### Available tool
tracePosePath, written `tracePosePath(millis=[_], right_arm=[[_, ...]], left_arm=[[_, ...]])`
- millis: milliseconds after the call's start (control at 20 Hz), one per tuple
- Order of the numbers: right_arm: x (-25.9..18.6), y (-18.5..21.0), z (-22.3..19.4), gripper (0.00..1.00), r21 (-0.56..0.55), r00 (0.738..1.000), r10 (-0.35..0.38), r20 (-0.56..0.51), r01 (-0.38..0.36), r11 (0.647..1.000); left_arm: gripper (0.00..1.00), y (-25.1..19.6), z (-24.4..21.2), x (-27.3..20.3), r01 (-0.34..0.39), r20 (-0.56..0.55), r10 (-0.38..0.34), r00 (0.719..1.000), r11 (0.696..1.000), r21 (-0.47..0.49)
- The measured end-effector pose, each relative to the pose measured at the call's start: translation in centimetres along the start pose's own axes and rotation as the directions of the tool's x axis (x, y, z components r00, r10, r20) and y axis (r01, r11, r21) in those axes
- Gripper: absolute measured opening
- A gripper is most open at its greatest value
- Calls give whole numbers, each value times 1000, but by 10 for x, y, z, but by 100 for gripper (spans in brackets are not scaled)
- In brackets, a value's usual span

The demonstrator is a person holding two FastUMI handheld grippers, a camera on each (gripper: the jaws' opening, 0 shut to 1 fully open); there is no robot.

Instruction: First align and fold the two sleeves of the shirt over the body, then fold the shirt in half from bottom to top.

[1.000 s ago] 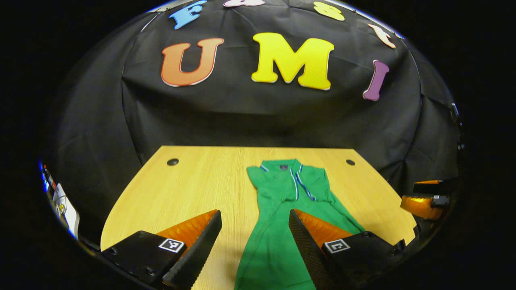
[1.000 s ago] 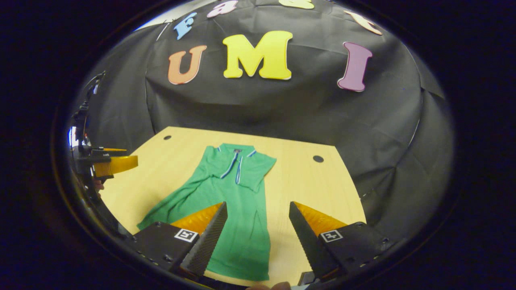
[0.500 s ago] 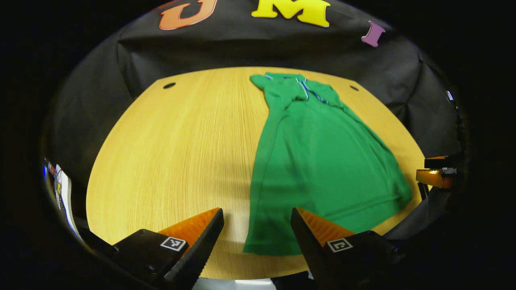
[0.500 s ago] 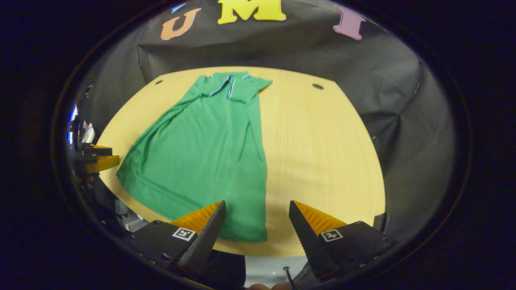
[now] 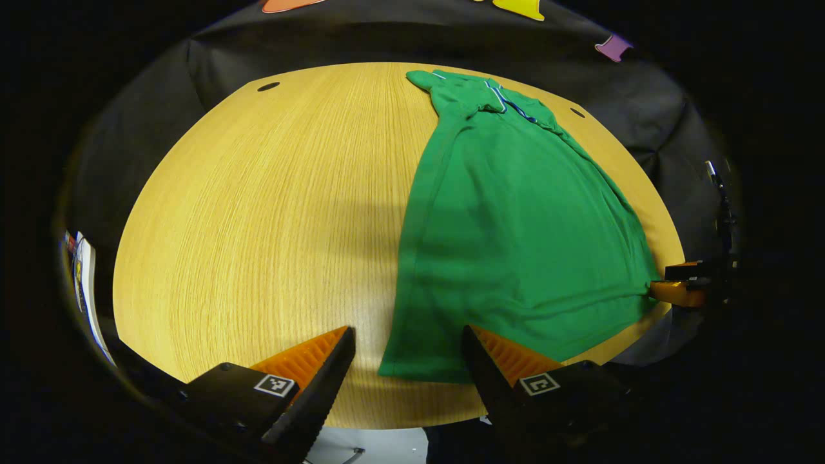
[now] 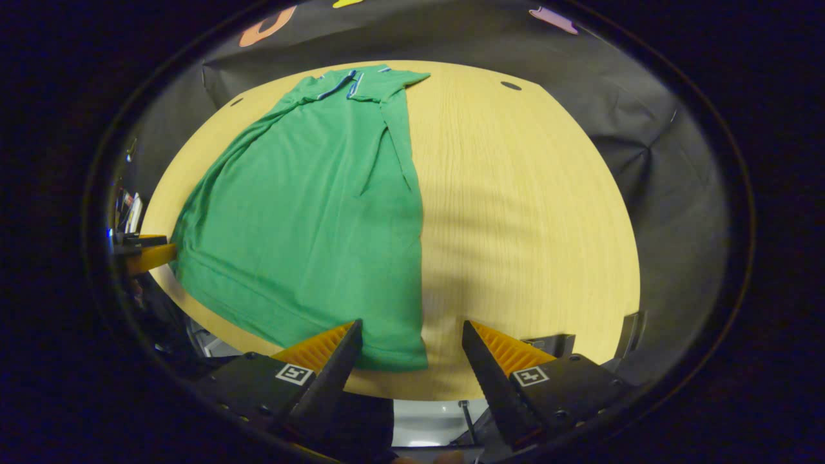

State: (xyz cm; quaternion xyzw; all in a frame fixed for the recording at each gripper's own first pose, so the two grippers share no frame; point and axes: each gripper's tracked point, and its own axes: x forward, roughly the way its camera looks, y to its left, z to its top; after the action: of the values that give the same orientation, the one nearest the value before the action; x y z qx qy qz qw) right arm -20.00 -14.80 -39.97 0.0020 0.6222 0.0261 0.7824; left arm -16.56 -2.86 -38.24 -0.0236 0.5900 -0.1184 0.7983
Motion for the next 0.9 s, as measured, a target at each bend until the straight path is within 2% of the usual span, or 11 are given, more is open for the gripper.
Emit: tracePosePath(millis=[100,300,350,450,500,550,600,650,700,750,900], right_arm=[[-1,3,1,92,3,1000,18,-2,-18,1000],[-1,7,0,91,9,999,43,-24,-43,999],[-1,8,-1,87,2,998,46,-40,-46,999],[-1,9,0,63,-4,998,53,-45,-54,999],[0,12,0,50,-2,997,61,-50,-61,998],[-1,17,0,43,-3,996,73,-47,-73,997],[-2,22,2,21,-5,995,92,-45,-93,996],[0,23,1,14,-11,995,89,-46,-89,996],[-1,22,1,2,-14,995,89,-51,-90,996],[2,23,3,2,-9,994,95,-54,-96,995],[-7,25,5,1,16,991,117,-63,-117,993]], left_arm=[[100,0,-2,2,-26,-21,27,999,999,26],[100,-4,-2,9,-58,-81,62,995,997,47],[100,-8,-6,9,-59,-101,63,993,998,36],[97,-14,-8,7,-61,-117,63,991,998,20],[91,-16,-10,9,-59,-124,61,990,998,18],[76,-18,-11,7,-57,-126,58,990,998,12],[67,-20,-11,7,-54,-128,54,990,999,2],[45,-22,-14,6,-44,-134,43,990,999,-6],[34,-25,-12,6,-35,-138,32,990,999,-17],[13,-25,-13,6,-24,-145,20,989,999,-25],[7,-34,-14,-4,43,-159,-54,986,997,-67]])
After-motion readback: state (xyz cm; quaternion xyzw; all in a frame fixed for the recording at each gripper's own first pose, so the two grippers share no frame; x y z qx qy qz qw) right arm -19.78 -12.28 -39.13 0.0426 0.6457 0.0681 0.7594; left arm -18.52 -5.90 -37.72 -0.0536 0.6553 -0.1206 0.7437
